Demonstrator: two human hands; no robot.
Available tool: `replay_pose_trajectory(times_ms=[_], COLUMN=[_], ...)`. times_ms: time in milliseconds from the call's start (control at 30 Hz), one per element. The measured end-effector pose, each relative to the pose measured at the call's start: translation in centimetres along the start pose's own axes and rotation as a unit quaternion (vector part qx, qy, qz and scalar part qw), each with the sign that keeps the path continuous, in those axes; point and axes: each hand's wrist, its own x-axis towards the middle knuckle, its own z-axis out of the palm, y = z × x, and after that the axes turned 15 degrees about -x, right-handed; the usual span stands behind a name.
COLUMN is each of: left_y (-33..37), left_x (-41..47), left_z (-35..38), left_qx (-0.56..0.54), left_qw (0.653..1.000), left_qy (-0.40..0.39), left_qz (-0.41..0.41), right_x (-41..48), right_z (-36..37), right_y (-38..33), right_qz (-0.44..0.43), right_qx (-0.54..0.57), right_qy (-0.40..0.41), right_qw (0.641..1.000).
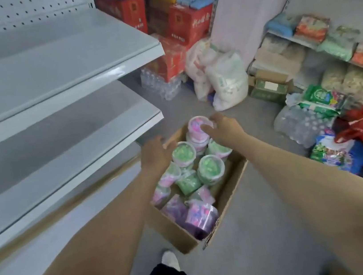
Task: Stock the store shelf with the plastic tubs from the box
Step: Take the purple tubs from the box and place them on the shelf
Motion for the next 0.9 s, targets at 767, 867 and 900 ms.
replay_pose_trajectory(times_ms=[767, 867, 900], left_y=[-14.1, -13.7, -13.8], left_x=[0.9, 0.3, 0.2], left_z=[17.6, 18.2, 18.5], left_qx=[0.055, 0.02, 0.017], left_qw=[0.882, 0.866, 0.862], left_qy=[-0.175, -0.131, -0.122], left_qz=[-0.433, -0.481, -0.492], right_x=[19.6, 21.9, 22.1], right_z=[13.1, 13.9, 13.5], right_y=[11.2, 11.5, 11.1], right_qz=[0.083, 0.076, 0.082], right_qx=[0.087, 0.127, 0.145], right_qy=[-0.231, -0.261, -0.269], right_qw=[0.966, 0.954, 0.949])
